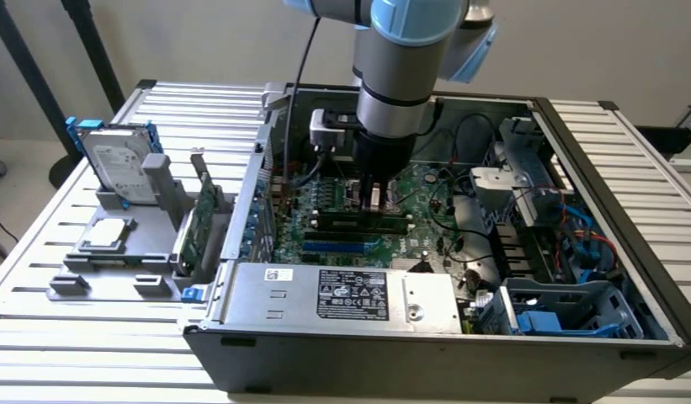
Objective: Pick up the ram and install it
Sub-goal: 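Insert the ram into the slot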
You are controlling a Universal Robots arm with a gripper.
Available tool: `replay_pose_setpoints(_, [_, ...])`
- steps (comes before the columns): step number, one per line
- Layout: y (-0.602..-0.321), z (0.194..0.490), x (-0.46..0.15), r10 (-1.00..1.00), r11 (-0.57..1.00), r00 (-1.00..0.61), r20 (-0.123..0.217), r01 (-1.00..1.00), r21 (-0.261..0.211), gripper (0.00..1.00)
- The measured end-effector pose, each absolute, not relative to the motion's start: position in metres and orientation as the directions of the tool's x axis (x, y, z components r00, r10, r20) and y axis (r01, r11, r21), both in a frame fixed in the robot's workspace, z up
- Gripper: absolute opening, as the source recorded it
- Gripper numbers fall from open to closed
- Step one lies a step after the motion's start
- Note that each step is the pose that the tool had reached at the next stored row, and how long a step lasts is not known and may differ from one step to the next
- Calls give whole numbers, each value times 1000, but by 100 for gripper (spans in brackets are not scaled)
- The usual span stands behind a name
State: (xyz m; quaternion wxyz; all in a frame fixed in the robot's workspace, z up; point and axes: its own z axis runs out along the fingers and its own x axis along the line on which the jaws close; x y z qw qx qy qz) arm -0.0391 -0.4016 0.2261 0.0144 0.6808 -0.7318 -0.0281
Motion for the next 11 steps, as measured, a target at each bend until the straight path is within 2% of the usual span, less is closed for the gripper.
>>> replay_pose_setpoints(11, [-402, 248, -40, -997, 71, -73, -17, -996, 61, 26])
